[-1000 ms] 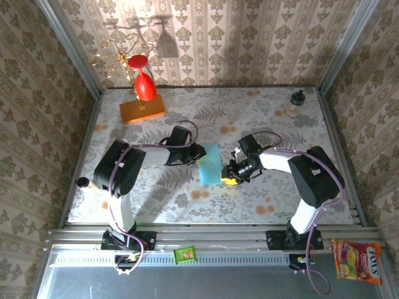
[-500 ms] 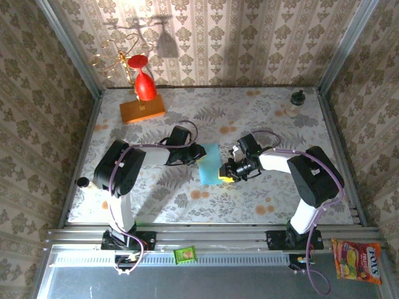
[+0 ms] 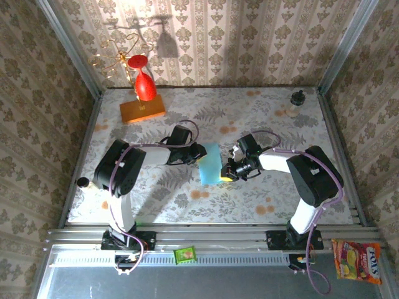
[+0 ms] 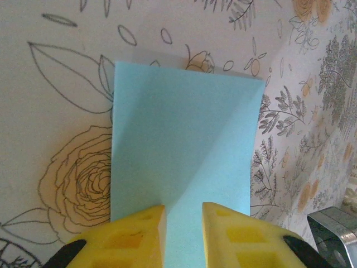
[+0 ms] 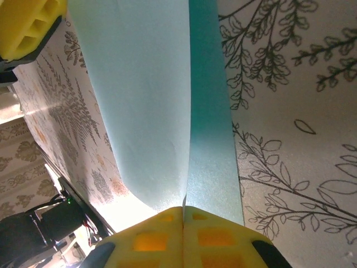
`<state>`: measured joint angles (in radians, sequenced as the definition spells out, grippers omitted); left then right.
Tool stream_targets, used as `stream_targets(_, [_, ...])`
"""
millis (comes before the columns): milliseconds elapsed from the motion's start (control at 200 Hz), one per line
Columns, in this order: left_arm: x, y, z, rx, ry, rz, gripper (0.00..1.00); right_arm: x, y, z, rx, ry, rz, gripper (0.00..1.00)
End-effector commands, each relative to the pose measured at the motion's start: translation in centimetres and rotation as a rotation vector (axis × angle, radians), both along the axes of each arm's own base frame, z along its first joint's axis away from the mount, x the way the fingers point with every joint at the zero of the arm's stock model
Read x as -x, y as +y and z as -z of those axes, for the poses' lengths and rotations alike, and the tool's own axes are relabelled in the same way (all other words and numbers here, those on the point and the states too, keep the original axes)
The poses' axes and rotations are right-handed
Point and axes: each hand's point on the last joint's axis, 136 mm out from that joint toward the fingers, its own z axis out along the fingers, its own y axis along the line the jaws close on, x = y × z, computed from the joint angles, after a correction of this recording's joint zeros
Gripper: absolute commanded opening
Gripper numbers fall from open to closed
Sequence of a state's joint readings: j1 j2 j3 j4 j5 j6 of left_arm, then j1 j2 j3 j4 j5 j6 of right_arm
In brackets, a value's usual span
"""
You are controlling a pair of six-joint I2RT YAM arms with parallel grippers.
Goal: Fold a paper plane with a square sheet of paper (pick it up from the middle)
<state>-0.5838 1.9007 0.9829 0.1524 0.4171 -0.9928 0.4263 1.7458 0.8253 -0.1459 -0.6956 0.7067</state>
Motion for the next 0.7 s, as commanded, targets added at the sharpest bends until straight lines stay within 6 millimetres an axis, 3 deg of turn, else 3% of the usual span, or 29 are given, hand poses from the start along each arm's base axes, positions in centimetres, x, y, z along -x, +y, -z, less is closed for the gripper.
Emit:
stream_targets(0, [-1.1, 0.4, -3.1, -0.021, -0.114, -0.01, 0.25, 0.7, -0.3, 0.0, 0.019, 0.013, -0.001, 0.06])
stream_targets(130, [-1.0, 1.5, -2.4, -0.037, -0.117, -0.028, 0.26, 1.0, -0.5, -0.5, 0.021, 0.011, 0.002, 0.05])
stream_targets(445, [-0.4, 0.0, 0.3, 0.008, -0.038, 0.023, 0.21, 1.1, -0.2, -1.7, 0.0, 0.008, -0.015, 0.04])
stream_targets(695, [0.3, 0.1, 1.8, -0.009, 0.0, 0.038, 0.2, 0.2, 1.6, -3.3, -0.041, -0.047, -0.078, 0.04])
